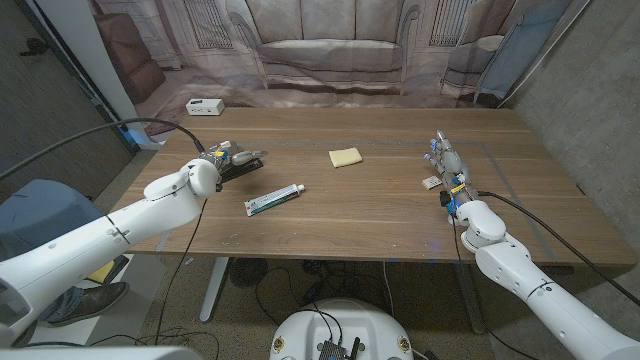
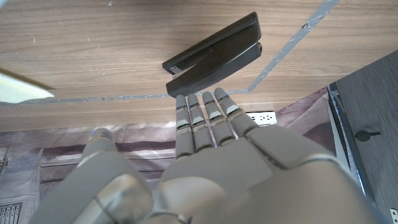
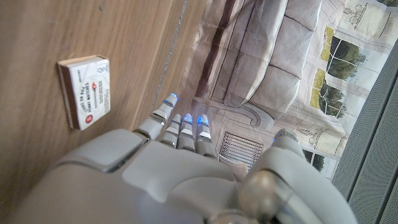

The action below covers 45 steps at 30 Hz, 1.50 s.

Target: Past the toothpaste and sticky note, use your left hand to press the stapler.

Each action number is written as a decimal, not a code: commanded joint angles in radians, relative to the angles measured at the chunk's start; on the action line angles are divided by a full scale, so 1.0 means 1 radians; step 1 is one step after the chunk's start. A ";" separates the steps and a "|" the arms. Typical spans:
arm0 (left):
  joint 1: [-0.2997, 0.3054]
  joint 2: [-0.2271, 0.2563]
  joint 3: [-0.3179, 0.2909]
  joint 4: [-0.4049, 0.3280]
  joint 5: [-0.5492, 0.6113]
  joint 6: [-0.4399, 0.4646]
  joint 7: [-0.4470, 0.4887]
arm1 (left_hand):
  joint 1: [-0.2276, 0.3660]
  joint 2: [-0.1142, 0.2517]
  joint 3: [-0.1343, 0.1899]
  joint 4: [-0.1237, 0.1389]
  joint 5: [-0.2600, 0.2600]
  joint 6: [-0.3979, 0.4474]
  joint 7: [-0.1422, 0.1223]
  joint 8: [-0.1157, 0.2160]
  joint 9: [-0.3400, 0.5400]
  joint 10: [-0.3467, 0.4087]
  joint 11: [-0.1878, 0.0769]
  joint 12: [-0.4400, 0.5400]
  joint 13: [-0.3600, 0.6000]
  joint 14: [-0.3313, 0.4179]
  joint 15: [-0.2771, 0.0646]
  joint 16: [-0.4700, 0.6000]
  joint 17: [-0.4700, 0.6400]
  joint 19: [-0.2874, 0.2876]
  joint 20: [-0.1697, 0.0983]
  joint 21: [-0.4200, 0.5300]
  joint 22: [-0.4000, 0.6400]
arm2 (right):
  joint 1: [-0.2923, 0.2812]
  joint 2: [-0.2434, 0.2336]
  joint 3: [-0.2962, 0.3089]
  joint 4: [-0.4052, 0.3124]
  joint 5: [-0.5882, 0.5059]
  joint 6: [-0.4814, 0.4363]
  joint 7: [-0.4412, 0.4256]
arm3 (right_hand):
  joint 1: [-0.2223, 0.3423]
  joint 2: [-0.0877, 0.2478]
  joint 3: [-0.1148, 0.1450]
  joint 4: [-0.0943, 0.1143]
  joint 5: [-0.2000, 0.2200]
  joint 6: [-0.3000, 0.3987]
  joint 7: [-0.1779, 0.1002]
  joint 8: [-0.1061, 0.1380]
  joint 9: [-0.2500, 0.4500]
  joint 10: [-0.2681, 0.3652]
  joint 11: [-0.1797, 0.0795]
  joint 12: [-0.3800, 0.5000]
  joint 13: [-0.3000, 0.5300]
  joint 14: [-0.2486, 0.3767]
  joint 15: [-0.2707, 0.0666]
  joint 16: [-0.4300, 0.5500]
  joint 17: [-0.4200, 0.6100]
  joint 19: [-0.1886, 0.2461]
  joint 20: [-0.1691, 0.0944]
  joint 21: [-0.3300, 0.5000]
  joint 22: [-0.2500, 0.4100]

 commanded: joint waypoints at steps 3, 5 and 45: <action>0.049 0.005 -0.047 -0.018 -0.027 -0.050 0.067 | 0.005 0.007 0.002 -0.003 0.000 -0.003 -0.001 -0.004 0.002 -0.005 0.004 -0.003 0.001 -0.004 0.010 -0.002 0.000 0.007 -0.001 -0.004 0.003 | -0.012 -0.003 0.005 -0.013 -0.005 0.005 -0.010 | 0.000 0.008 0.001 -0.007 -0.002 0.008 -0.004 0.000 0.004 0.001 0.002 -0.001 0.004 0.003 0.003 -0.001 0.006 0.005 0.006 0.000 0.003; 0.057 0.006 -0.053 -0.017 -0.030 -0.063 0.077 | 0.005 0.007 0.002 -0.004 0.000 -0.004 -0.001 -0.004 0.002 -0.006 0.004 -0.003 0.001 -0.005 0.010 -0.002 0.000 0.007 -0.001 -0.004 0.003 | -0.013 -0.003 0.006 -0.015 -0.003 0.005 -0.010 | 0.000 0.008 0.001 -0.008 -0.002 0.008 -0.004 0.000 0.004 0.001 0.001 -0.001 0.004 0.003 0.004 -0.001 0.006 0.005 0.006 0.000 0.003; 0.268 -0.056 -0.266 0.058 -0.128 -0.461 0.337 | 0.004 0.010 0.002 -0.008 -0.005 -0.008 0.011 -0.003 0.003 0.025 0.023 0.006 0.002 0.021 0.022 0.007 0.001 0.023 0.017 -0.001 0.004 | -0.011 0.003 0.011 -0.003 -0.012 0.048 0.007 | -0.002 0.007 -0.002 -0.009 -0.003 0.008 -0.004 0.000 0.004 0.003 0.001 -0.001 0.004 0.006 0.002 -0.001 0.006 0.008 0.003 0.001 0.003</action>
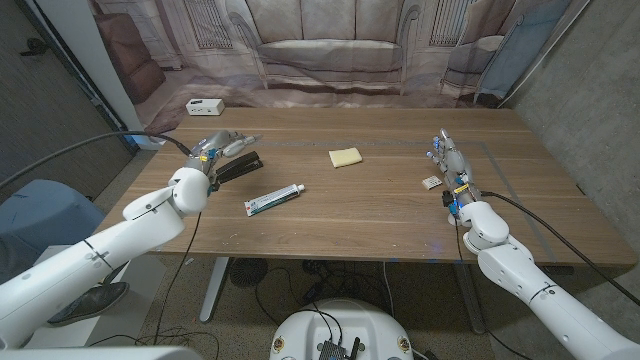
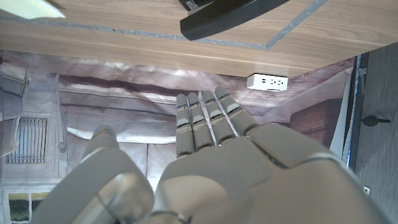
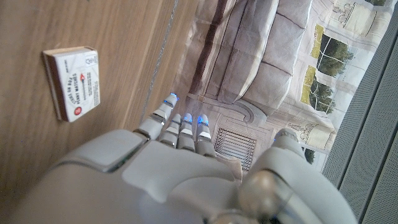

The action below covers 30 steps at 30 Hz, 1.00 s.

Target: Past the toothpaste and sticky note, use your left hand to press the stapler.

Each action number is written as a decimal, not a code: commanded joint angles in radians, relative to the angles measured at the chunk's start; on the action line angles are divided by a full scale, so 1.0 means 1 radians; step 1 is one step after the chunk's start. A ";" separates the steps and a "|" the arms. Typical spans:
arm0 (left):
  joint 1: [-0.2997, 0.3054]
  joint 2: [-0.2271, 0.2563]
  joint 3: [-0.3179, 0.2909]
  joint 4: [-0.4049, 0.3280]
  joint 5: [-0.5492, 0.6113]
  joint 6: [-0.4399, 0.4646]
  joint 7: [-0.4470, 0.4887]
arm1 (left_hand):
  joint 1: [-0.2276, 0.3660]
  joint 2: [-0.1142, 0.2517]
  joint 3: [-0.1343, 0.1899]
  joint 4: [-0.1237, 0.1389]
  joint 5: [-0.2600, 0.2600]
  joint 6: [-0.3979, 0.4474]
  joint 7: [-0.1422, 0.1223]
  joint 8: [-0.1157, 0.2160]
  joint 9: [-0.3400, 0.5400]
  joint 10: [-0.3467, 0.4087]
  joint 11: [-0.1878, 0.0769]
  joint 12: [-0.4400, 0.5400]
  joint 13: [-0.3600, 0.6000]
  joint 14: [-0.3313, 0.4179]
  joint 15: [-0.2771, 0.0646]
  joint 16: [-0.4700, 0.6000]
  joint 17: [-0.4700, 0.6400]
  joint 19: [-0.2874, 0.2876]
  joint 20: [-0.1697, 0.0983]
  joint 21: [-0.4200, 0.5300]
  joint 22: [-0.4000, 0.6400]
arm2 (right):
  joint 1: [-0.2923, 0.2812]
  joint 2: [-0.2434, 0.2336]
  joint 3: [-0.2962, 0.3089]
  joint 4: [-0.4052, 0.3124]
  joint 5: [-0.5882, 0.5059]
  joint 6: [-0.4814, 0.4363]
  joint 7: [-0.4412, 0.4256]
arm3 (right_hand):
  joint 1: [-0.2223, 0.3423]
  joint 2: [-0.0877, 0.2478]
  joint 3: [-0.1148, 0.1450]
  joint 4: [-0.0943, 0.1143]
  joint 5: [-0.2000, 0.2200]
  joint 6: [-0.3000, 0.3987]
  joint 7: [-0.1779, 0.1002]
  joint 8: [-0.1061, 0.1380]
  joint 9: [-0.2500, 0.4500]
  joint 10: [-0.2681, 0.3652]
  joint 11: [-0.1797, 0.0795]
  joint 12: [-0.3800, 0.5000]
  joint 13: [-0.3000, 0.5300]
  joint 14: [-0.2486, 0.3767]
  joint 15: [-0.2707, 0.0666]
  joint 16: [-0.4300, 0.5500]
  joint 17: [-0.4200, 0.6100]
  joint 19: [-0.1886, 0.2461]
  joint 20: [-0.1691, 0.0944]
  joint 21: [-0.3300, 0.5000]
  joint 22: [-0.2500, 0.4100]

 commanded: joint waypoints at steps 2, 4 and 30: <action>0.047 -0.044 -0.059 0.064 -0.044 -0.166 0.042 | -0.002 0.005 -0.001 -0.005 -0.001 -0.002 0.004 0.000 0.003 0.011 -0.003 0.006 0.002 0.014 0.006 0.007 0.001 0.017 0.003 0.006 0.004 | 0.001 0.004 0.000 -0.003 -0.003 0.006 -0.001 | -0.003 0.006 0.002 -0.006 -0.003 0.008 -0.004 -0.001 0.004 0.004 0.003 0.000 0.004 0.005 0.003 -0.001 0.001 0.008 0.003 0.001 0.003; 0.049 -0.051 -0.064 0.069 -0.052 -0.182 0.041 | -0.003 0.005 -0.002 -0.005 -0.001 -0.003 0.005 -0.001 0.003 0.012 -0.002 0.006 0.002 0.014 0.006 0.007 0.001 0.017 0.003 0.006 0.004 | 0.000 0.004 0.001 -0.003 -0.002 0.008 0.000 | -0.003 0.006 0.002 -0.006 -0.003 0.008 -0.004 -0.001 0.004 0.004 0.002 0.000 0.004 0.005 0.002 -0.001 0.001 0.008 0.003 0.001 0.003; -0.010 -0.175 -0.065 0.261 -0.293 -0.519 -0.141 | -0.012 0.004 -0.006 -0.003 -0.001 -0.029 0.025 -0.007 0.003 -0.008 0.018 -0.005 0.003 0.004 0.019 -0.001 0.002 0.012 0.009 0.001 0.004 | 0.019 0.021 -0.005 0.035 0.006 0.065 0.048 | -0.004 0.007 0.001 -0.007 -0.002 0.009 -0.005 0.000 0.004 0.005 0.001 -0.001 0.004 0.007 0.002 -0.001 0.002 0.009 0.002 0.000 0.003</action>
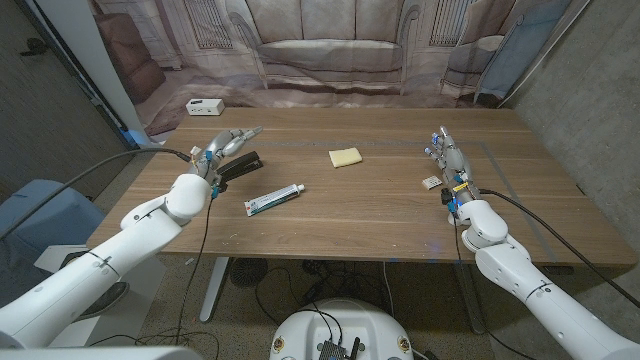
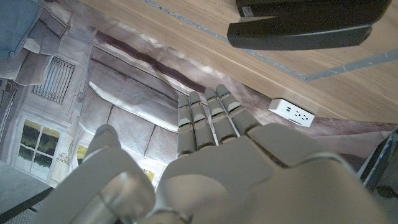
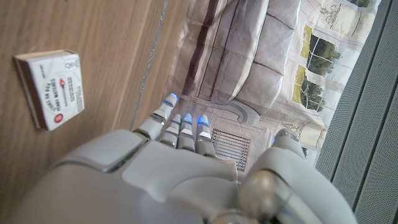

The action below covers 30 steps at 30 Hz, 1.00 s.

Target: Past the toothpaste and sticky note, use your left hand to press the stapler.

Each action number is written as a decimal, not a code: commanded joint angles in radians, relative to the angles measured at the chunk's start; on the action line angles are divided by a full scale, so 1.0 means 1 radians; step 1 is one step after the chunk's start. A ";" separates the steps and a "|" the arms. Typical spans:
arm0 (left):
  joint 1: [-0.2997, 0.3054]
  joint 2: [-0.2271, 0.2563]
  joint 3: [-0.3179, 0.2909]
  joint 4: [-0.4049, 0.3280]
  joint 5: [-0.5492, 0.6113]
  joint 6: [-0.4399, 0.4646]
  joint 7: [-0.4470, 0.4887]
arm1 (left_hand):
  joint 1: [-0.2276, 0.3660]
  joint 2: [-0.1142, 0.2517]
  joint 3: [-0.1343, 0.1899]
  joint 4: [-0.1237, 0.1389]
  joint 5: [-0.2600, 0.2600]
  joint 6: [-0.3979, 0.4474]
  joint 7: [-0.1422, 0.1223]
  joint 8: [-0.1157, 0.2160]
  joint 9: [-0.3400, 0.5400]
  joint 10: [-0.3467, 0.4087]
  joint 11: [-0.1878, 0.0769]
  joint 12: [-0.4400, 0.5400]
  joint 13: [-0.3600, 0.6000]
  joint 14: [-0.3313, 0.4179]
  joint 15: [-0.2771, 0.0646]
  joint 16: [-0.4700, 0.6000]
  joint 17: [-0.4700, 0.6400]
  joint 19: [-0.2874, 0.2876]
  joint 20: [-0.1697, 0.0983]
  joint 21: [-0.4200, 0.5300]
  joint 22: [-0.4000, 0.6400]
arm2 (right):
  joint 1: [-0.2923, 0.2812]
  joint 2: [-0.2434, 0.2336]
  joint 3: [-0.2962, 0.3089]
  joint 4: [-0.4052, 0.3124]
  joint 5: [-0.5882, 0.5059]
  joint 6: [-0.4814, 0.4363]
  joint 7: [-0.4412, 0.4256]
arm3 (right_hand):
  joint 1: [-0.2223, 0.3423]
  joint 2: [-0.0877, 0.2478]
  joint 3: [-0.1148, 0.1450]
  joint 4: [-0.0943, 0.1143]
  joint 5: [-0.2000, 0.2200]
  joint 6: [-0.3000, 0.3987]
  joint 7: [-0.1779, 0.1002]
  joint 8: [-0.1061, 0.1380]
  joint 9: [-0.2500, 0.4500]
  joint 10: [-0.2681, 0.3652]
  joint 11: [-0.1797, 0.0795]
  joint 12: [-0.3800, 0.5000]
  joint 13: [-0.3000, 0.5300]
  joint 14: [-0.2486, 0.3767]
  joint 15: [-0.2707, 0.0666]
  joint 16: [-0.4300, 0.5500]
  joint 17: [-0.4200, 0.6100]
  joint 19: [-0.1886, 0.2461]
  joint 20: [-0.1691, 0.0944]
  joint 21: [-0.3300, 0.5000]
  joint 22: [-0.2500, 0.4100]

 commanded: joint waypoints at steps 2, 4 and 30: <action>-0.045 -0.064 0.018 0.107 -0.106 -0.165 -0.098 | -0.007 -0.001 -0.003 0.000 -0.001 -0.007 0.004 -0.004 0.003 -0.003 0.005 -0.005 0.003 -0.005 0.006 -0.004 0.002 -0.002 0.004 0.000 0.002 | 0.002 0.002 -0.002 0.007 -0.005 0.023 0.012 | -0.004 0.007 0.001 -0.007 -0.002 0.006 -0.001 0.000 0.004 0.005 0.001 -0.001 0.004 0.008 0.002 -0.001 0.002 0.009 0.002 0.000 0.003; -0.052 -0.071 0.022 0.122 -0.117 -0.186 -0.111 | -0.007 -0.001 -0.003 0.000 -0.001 -0.008 0.002 -0.004 0.003 -0.005 0.007 -0.006 0.003 -0.005 0.006 -0.005 0.002 -0.003 0.004 0.000 0.002 | 0.001 0.003 0.000 0.003 -0.001 0.022 0.012 | -0.004 0.007 0.001 -0.007 -0.002 0.006 0.000 0.000 0.004 0.004 0.001 -0.001 0.004 0.007 0.001 -0.001 0.002 0.009 0.002 0.000 0.003; -0.129 -0.211 0.051 0.362 -0.372 -0.472 -0.364 | -0.010 0.002 -0.004 -0.002 0.000 -0.056 0.015 -0.011 0.002 -0.049 0.025 -0.020 0.004 -0.045 0.017 -0.015 0.002 -0.035 0.004 -0.013 0.002 | 0.004 -0.048 -0.011 -0.024 0.004 0.001 0.084 | -0.005 0.007 0.000 -0.009 -0.002 0.008 -0.004 0.000 0.004 0.014 0.000 0.002 0.004 0.019 -0.001 0.002 0.001 0.023 0.000 0.004 0.003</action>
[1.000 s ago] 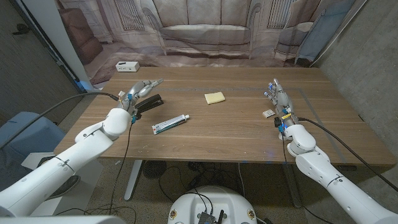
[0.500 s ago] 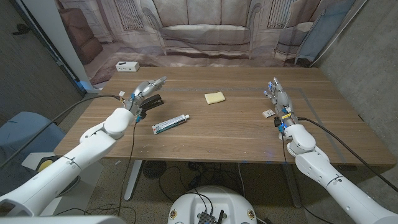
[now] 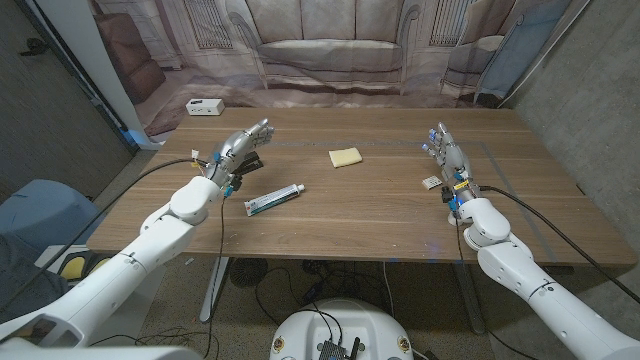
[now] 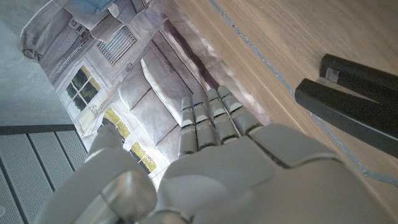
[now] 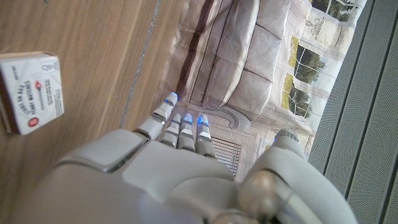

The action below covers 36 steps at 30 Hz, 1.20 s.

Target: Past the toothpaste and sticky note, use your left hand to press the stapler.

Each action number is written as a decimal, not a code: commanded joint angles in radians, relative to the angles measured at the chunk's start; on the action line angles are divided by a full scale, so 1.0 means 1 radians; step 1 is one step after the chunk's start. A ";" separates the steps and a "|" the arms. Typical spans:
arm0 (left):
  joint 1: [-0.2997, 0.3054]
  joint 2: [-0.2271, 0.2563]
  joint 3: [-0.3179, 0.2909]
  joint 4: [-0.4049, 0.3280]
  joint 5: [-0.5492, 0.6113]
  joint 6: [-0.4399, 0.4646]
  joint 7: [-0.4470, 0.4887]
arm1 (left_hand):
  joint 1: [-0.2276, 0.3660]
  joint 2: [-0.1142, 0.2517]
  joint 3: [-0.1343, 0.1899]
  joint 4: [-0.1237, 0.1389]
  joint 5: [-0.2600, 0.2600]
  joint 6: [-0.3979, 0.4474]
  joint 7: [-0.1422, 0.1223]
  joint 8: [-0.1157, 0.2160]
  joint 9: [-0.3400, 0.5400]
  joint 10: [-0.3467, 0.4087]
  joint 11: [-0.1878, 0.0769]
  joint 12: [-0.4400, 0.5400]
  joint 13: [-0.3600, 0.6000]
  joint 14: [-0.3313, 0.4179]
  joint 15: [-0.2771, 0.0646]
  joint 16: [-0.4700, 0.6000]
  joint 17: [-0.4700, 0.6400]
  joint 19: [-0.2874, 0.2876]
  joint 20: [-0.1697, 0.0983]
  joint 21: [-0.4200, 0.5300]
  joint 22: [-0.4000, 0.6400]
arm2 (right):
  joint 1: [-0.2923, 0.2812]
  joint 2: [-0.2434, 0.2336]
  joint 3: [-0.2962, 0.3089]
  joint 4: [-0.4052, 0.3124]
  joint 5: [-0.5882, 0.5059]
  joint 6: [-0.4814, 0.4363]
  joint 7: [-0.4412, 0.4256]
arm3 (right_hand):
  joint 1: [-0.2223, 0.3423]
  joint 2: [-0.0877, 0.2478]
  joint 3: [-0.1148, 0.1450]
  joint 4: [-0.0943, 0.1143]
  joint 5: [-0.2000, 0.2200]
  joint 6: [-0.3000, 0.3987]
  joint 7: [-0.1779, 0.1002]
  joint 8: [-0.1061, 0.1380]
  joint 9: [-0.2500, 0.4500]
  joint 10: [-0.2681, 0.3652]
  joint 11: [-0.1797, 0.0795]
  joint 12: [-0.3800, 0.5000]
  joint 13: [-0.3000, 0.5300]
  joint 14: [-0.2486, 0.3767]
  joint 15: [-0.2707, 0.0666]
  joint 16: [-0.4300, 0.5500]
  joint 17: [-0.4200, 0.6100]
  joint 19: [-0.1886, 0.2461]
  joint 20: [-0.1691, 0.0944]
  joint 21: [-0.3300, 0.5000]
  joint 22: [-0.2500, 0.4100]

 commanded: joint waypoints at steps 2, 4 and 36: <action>-0.033 -0.053 0.017 0.077 -0.111 -0.081 -0.112 | -0.010 0.002 -0.001 -0.001 0.000 -0.035 0.008 -0.006 0.002 -0.033 0.019 -0.008 0.003 -0.027 0.007 -0.005 0.003 -0.024 0.001 -0.008 0.002 | 0.005 -0.028 -0.009 -0.011 0.007 -0.020 0.047 | -0.006 0.006 0.003 -0.006 -0.002 0.008 -0.004 0.000 0.004 0.012 0.006 0.003 0.004 0.005 0.003 0.002 0.002 0.008 0.004 0.004 0.003; -0.037 -0.058 0.020 0.082 -0.118 -0.083 -0.119 | -0.010 0.002 -0.002 -0.001 0.000 -0.045 0.010 -0.007 0.002 -0.040 0.023 -0.010 0.003 -0.033 0.007 -0.005 0.003 -0.027 0.001 -0.008 0.002 | 0.005 -0.027 -0.009 -0.010 0.007 -0.017 0.048 | -0.006 0.006 0.002 -0.006 -0.002 0.008 -0.004 0.000 0.004 0.013 0.007 0.003 0.004 0.006 0.004 0.002 0.002 0.008 0.004 0.004 0.003; -0.096 -0.116 0.066 0.125 -0.241 -0.024 -0.257 | -0.028 -0.003 -0.017 -0.007 0.001 -0.321 0.021 -0.013 -0.002 -0.303 0.061 -0.023 0.001 -0.302 0.052 -0.015 0.002 -0.275 0.013 -0.036 -0.005 | 0.031 -0.010 -0.027 0.057 -0.023 0.063 0.086 | -0.007 0.000 -0.002 -0.012 -0.001 -0.026 0.014 -0.011 0.003 -0.027 0.012 -0.012 0.004 -0.041 0.002 -0.018 -0.001 -0.028 -0.010 -0.012 0.002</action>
